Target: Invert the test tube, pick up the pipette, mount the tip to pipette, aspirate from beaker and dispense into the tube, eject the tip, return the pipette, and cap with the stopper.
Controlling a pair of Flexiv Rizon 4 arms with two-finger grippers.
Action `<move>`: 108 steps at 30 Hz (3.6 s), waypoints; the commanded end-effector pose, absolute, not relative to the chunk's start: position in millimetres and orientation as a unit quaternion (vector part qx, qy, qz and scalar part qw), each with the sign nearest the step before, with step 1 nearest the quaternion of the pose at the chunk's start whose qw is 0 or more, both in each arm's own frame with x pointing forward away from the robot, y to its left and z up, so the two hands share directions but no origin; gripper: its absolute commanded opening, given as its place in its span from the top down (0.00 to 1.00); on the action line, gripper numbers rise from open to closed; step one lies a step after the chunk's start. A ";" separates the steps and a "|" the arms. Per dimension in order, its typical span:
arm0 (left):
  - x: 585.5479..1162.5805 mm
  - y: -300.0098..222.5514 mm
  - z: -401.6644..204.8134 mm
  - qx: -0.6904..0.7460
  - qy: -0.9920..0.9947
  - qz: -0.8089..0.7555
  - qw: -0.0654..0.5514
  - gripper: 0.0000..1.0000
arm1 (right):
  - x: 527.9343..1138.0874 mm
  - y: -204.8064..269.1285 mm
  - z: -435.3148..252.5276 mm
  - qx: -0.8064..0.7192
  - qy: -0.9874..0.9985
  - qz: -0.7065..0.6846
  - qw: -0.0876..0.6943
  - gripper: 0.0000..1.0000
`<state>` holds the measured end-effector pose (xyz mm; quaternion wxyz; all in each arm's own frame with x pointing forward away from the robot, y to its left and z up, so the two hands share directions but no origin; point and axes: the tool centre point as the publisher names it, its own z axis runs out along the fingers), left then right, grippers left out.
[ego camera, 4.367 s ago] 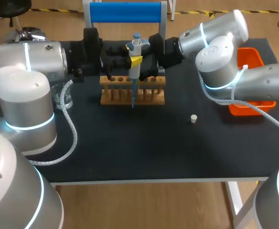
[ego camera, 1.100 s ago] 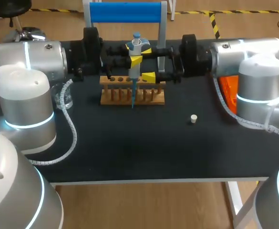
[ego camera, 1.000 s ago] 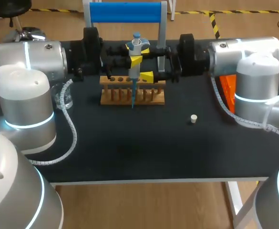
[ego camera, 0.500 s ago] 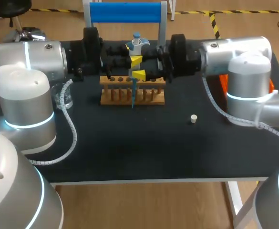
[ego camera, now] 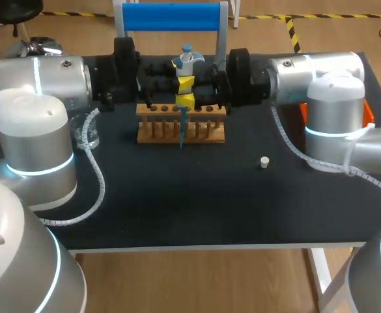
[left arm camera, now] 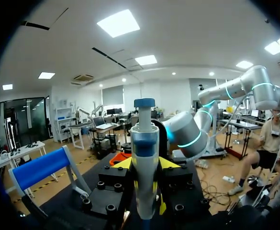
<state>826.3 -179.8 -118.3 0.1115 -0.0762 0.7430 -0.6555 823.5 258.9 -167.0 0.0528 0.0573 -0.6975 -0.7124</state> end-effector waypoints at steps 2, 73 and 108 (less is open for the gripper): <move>826.4 -179.7 -118.8 -0.076 0.742 -0.657 0.112 1.00 | 824.0 259.3 -167.9 0.060 -0.695 -0.715 0.057 0.60; 826.4 -179.7 -118.8 -0.076 0.742 -0.657 0.112 0.00 | 886.1 -90.0 -121.3 0.087 -0.722 -0.687 -0.002 1.00; 826.4 -179.7 -118.8 -0.076 0.742 -0.657 0.112 0.00 | 925.9 -165.8 -163.1 0.087 -0.697 -0.712 0.017 1.00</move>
